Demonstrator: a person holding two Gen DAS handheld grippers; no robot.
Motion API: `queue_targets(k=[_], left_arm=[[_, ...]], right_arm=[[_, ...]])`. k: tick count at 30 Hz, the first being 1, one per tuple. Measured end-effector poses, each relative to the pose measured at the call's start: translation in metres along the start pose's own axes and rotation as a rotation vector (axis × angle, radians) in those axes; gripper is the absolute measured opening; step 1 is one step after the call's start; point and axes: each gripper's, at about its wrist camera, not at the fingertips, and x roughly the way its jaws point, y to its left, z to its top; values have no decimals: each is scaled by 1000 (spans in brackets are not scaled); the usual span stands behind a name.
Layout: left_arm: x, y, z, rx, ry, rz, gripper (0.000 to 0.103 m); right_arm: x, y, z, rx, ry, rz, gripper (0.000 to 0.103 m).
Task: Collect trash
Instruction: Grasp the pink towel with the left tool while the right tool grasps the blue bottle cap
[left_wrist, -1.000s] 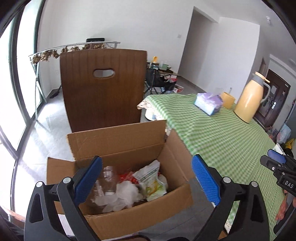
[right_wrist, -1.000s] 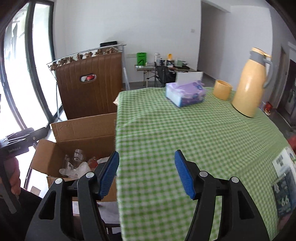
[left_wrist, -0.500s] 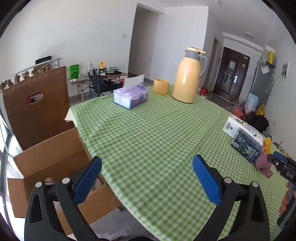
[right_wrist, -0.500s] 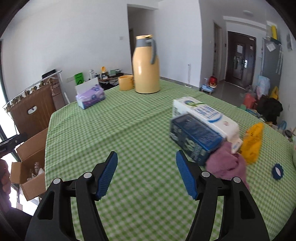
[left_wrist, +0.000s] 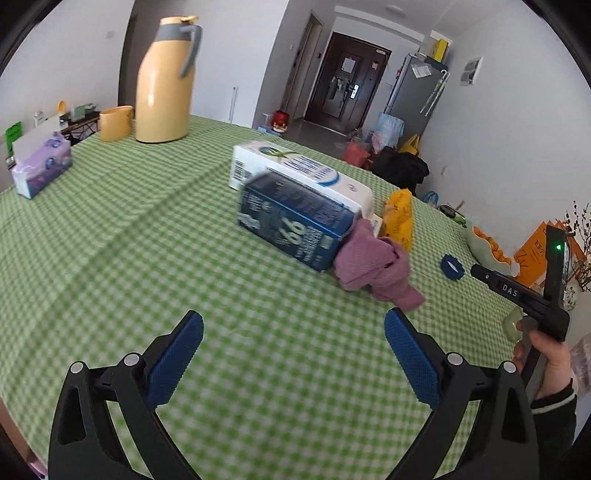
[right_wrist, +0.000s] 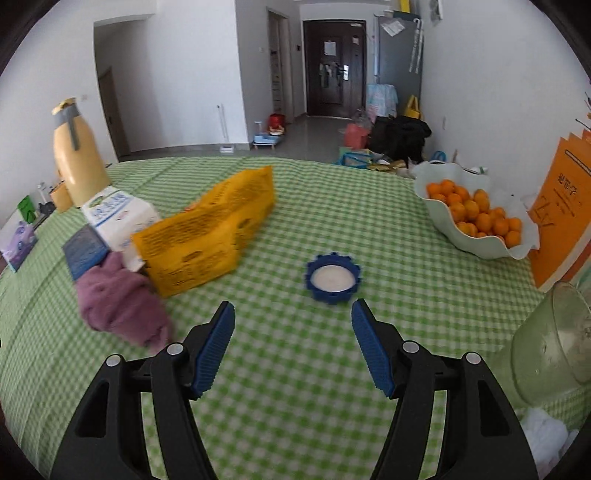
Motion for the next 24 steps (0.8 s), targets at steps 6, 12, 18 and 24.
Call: queue_targets(k=[6,12,18,24], left_arm=[[78,-63,15,-73,28,24,95],[131,-76,25,-250,101,29,95],[143,-87,18,-321,42,113,83],[133,-91,17,-374,48,105,43]], right_arm=[[56,-20,16,12,69,15,70],[93,-25,16,24,124,17,71],[90,-17,15,-24,106,12,53],[88,-21,14,-23,107,40,53]])
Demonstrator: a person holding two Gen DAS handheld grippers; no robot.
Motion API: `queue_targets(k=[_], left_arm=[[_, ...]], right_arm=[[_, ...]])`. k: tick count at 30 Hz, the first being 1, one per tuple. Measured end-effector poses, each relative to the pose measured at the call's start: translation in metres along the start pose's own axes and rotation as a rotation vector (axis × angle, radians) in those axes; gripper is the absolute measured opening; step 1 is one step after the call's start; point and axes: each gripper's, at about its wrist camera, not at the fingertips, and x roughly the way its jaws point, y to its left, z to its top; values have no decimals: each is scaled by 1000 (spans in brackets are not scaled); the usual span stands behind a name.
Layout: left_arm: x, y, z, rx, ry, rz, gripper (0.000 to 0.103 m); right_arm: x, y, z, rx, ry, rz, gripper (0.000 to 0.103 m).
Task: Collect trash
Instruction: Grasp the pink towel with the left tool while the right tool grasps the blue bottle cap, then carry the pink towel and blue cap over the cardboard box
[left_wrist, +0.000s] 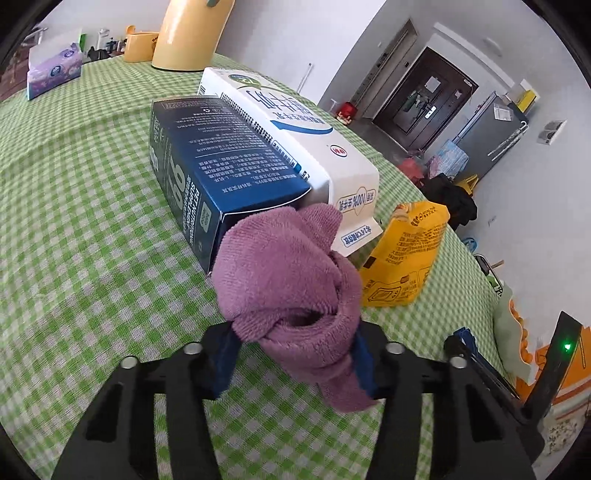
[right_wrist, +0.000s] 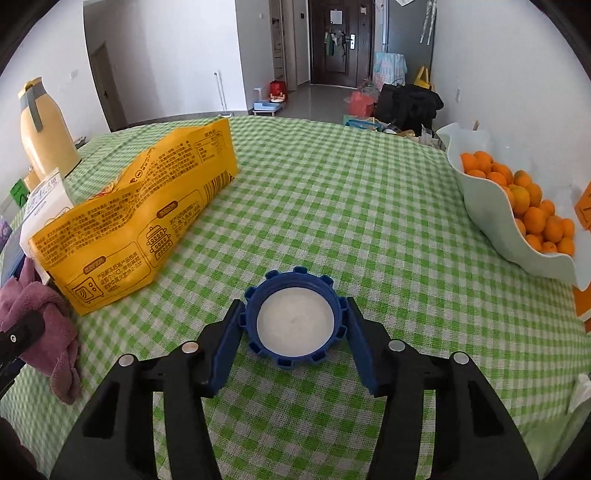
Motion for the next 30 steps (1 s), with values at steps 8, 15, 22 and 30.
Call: queue_targets(k=[8,15,22,30], left_arm=[[-63,24,7,-24,34,-149,37],[-148,47,21,64,-101,-229,37],[-219,90,43,100,-218,-211,37],[-286,160,60,100,-332,-113,37]], right_arm=[[-26,6,5,-13,-50,10,53],[-75,35,15,-91,-160,29,53],[-132,92,20,-185,-254,126,53],[-157,194,20,-306,-258,233,53]])
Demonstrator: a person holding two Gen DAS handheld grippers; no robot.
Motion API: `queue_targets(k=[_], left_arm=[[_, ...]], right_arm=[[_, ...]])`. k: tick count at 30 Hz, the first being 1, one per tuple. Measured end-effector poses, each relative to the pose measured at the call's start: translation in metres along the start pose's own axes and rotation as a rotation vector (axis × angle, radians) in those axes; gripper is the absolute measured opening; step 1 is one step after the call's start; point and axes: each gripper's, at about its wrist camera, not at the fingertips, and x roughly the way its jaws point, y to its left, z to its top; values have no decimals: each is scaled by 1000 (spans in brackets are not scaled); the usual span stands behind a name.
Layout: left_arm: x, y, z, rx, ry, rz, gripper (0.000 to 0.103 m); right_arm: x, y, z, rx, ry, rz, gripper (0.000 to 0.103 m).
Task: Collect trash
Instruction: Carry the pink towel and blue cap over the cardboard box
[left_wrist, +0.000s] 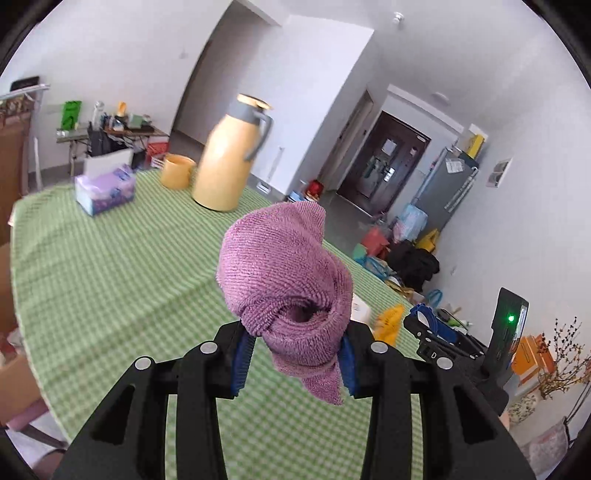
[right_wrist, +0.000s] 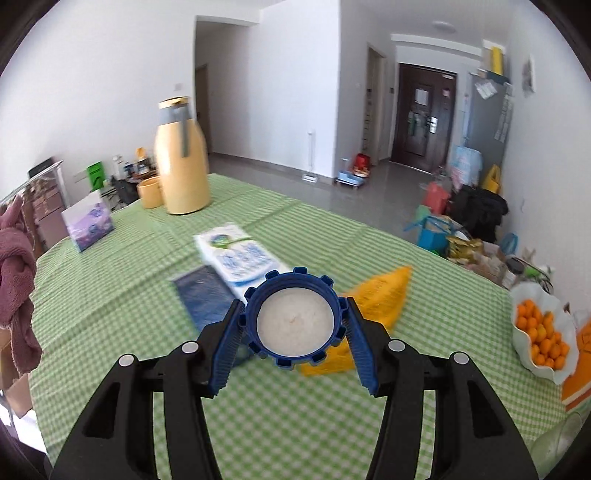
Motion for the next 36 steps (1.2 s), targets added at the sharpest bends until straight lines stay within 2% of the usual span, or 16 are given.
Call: queue_targets(k=[4,7,12,17,23,28,31,36], left_arm=[[-37,57,13,-18,-41,81,37],[-68,112,20,-58,-75,170,37],[-124,209,22,-115,-143,348,37],[-174,294,19,-192,-172,493,37],[-217,382,10,-307,-185,606,37],[-227,432,-3,-357,-154,618,37],[-209,459,-17,-393,-99,603,37],[-170,487,-38,-431,0,598,37]], right_arm=[[12,71,10,-73,10,88,53],[23,130,15,-133,20,159,53],[41,239,16,-242,46,322,53],[52,351,10,-346,77,487,53],[54,465,-5,-467,125,652,53],[59,526,-28,-556,183,738,53],[70,555,-47,-618,241,768,53],[92,600,-82,-724,335,755,53]])
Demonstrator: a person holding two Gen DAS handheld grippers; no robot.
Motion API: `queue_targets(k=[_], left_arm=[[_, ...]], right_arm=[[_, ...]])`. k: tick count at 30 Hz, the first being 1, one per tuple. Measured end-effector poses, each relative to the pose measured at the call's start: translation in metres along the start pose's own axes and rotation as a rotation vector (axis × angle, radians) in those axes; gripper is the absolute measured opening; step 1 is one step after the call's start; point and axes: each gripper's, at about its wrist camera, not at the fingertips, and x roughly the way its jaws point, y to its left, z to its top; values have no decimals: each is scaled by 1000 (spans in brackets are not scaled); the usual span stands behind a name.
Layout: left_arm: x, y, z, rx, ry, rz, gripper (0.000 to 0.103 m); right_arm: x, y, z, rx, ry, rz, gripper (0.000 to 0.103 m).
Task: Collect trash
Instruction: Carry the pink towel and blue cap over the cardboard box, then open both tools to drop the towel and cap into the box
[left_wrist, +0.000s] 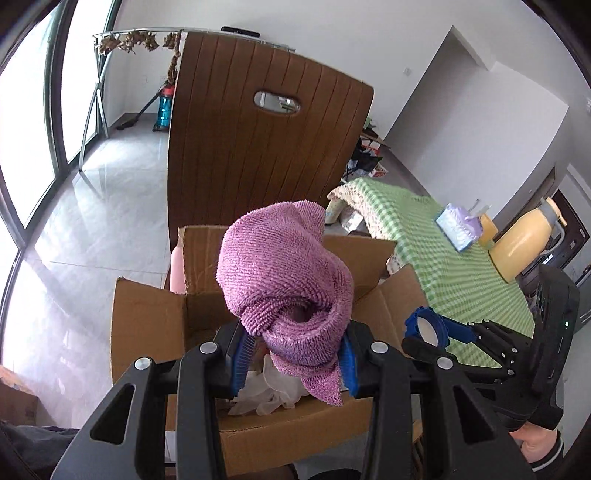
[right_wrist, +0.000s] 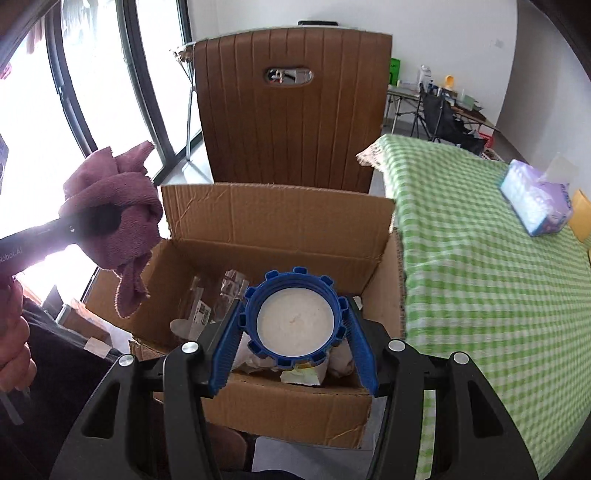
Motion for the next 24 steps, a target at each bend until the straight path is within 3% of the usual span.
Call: queue_targets(k=[7,10,15,18,20,22,24], left_arm=[[45,13,-12,1,66,38,37],[62,22,-17,-4,99,53,38],[84,23,-23,10,150,53,40],[95,22,-24,-2,169,55,59],[101,21,-24,1,191,74,60],[102,19,-21,4,203,87,77],[96,18,-17,-4,169,77,79]], right_arm=[[62,14,-1,-69,115,-40,53],[73,14,-3,-79,131,-85,69],[74,8,6,-52,102,-87,71],[60,-1,9,-26,69,-95,71],[47,-6,10,-11,40,-102,74],[35,-9,10,-8,17,-114,76],[25,-12,10,-3,5,-121,76]])
